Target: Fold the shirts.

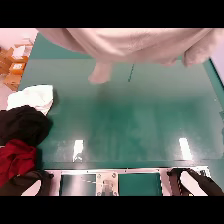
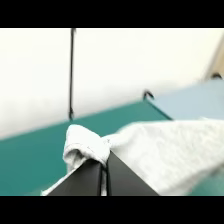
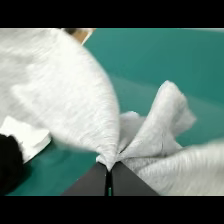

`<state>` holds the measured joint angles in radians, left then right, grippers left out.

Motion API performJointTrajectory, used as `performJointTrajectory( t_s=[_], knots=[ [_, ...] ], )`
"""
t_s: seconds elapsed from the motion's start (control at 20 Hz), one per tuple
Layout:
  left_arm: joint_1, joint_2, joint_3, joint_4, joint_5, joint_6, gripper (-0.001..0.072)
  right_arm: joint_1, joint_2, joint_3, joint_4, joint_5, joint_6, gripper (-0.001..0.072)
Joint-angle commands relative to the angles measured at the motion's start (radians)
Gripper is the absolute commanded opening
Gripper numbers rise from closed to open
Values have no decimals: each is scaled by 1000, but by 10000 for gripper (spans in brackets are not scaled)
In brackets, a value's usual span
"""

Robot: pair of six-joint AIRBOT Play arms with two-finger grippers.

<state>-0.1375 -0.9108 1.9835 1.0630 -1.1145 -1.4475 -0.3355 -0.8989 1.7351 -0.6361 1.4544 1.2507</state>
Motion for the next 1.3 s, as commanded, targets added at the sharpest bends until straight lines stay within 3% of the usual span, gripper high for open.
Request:
performJointTrajectory(
  t_s=[0.0,0.2,0.35,0.5,0.7,0.9,1.0,1.1,1.25],
  knots=[
    [0,113,60,163,-45,-47,20,-19,126,68,-101,-43,-2,13],
    [0,102,-4,310,-228,-98,20,-18,129,8,-150,-51,-2,13],
    [0,101,-252,308,-199,-98,20,-1,77,-169,-139,-94,-4,14],
    [0,101,-642,224,-17,-95,21,68,-21,-426,-139,-172,-41,14],
    [0,77,-1156,27,373,11,21,196,-266,-724,-139,-409,-59,14],
    [0,-8,-1358,6,522,17,21,235,-573,-724,-88,-478,-58,16],
    [0,-26,-1358,6,531,27,21,211,-641,-681,-70,-461,-55,111],
    [0,-27,-1358,8,544,36,21,150,-639,-622,-72,-383,-55,272],
    [0,-27,-1358,8,534,47,21,9,-588,-561,-91,-209,-35,294]
  ],
)
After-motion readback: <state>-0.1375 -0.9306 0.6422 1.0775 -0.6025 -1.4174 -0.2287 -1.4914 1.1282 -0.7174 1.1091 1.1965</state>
